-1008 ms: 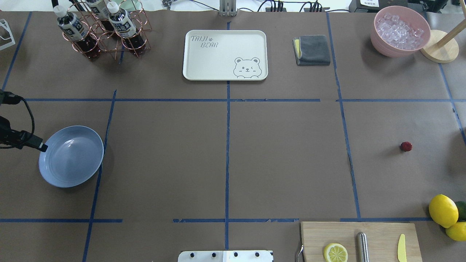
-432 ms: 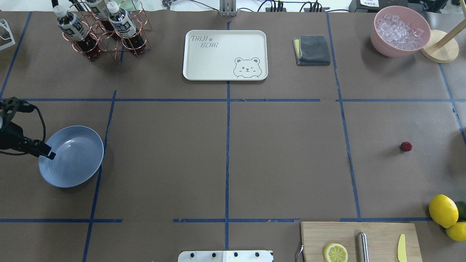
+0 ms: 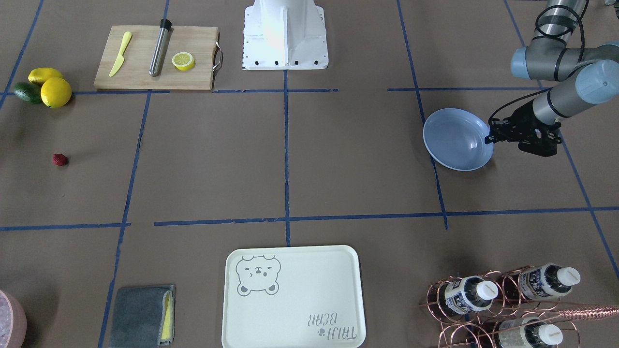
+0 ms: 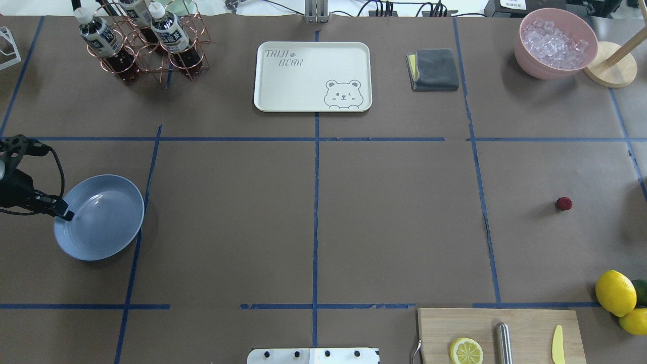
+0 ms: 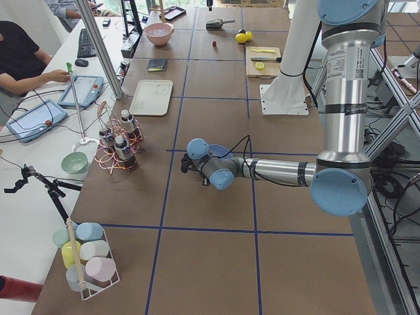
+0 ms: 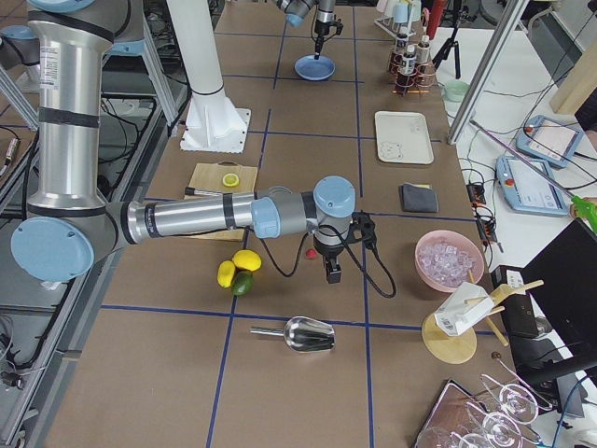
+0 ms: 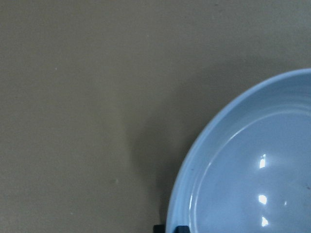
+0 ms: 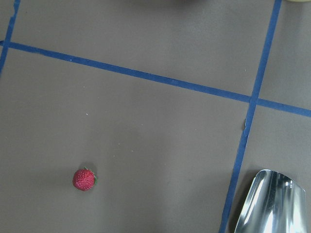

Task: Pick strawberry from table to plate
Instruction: 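Lower the left gripper to the rim of the light blue plate and grip it, then slide the light blue plate with the left gripper toward the table center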

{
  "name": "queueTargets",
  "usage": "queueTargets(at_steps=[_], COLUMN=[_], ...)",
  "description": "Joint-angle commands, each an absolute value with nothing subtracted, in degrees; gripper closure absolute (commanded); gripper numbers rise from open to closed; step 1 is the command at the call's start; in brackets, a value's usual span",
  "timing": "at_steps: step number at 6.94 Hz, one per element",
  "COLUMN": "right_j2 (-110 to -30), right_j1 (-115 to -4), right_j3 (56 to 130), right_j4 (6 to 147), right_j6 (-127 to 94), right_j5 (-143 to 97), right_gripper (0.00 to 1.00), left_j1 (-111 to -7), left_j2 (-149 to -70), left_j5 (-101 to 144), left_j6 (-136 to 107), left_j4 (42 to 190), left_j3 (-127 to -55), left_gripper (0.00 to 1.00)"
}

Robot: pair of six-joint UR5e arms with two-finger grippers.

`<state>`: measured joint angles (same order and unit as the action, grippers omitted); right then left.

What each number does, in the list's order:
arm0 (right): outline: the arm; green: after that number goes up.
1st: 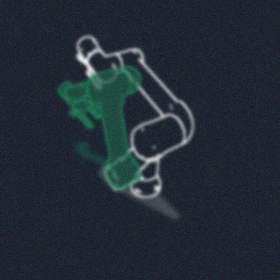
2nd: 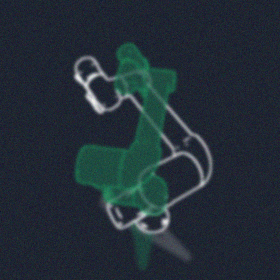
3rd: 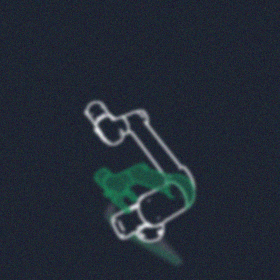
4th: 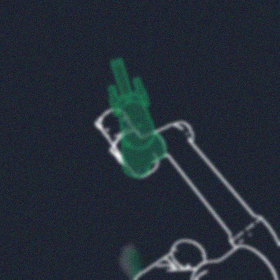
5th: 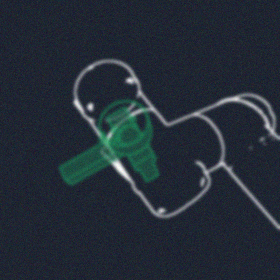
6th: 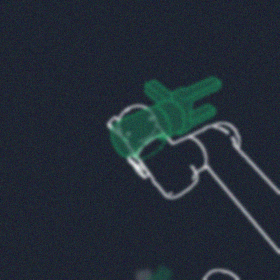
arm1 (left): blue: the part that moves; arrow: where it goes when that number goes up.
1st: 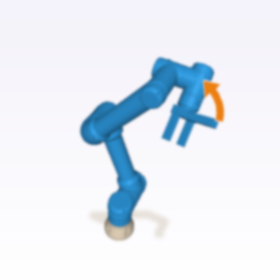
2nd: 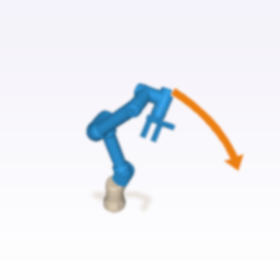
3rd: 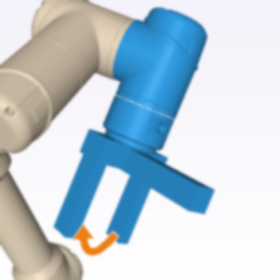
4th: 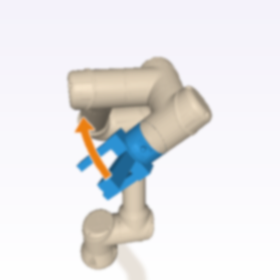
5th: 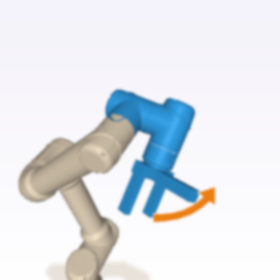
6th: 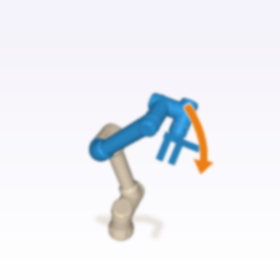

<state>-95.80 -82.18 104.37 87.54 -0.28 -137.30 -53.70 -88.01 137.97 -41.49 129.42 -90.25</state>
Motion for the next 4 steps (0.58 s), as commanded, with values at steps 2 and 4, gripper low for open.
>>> queueTargets(at_steps=[2, 4], right_j2=[-95.80, -95.80], right_j1=[-82.18, -82.18], right_j3=[104.50, 104.59], right_j4=[87.54, 87.54], right_j6=[-0.44, -0.53], right_j5=[-137.55, -137.64], right_gripper=[0.01, 0.01], left_j1=[-52.13, -44.16], left_j2=[-96.28, -108.22], left_j5=[139.04, 138.87], left_j6=[-58.38, -72.79], left_j4=[130.08, 129.99], left_j3=[-94.92, -93.61], left_gripper=[1.00, 1.00])
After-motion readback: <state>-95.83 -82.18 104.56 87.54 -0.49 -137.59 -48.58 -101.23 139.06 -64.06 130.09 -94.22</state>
